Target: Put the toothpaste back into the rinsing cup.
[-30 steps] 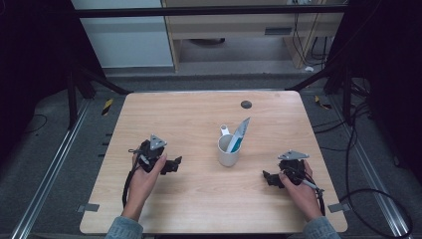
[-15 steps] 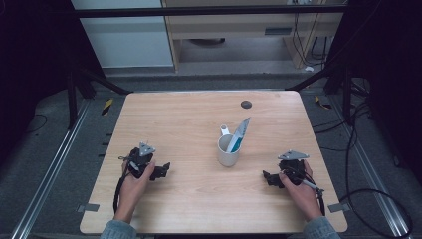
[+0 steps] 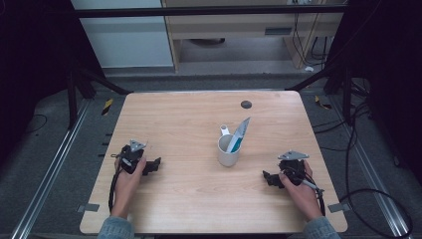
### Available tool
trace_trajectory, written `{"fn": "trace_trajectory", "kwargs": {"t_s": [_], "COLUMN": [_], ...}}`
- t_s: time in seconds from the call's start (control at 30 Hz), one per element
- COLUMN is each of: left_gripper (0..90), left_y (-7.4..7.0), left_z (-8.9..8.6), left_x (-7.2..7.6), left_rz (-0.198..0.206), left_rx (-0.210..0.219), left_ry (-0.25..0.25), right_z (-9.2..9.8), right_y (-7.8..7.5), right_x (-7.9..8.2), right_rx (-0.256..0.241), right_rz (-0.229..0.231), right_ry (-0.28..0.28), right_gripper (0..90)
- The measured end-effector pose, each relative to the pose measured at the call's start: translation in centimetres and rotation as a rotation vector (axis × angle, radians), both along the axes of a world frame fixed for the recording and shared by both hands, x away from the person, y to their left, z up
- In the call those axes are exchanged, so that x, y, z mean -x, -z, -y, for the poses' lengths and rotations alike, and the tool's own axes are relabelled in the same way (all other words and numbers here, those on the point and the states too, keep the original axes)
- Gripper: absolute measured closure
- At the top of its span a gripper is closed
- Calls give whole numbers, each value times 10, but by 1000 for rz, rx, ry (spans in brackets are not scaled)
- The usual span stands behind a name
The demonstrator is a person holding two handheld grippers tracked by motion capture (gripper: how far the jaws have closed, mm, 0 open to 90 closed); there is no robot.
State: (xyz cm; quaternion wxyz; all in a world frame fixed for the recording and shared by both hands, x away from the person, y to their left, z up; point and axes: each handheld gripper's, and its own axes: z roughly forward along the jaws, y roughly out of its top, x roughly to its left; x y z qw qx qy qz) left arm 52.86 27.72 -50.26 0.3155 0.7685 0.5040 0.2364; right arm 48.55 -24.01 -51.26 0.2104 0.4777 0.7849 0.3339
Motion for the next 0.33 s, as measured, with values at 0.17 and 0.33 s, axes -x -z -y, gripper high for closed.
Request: {"fn": "trace_trajectory", "kwargs": {"t_s": [0.17,0.33], "left_gripper": [35,0], "left_y": [4,5], "left_z": [-3,-3], "left_x": [-4,-5], "left_rz": [-15,-25], "left_rx": [17,17], "left_ry": [-23,-41], "right_z": [0,0], "right_y": [0,0], "right_x": [0,0], "right_rx": [2,0], "right_rz": [1,0], "right_ry": [0,0], "right_gripper": [6,6]}}
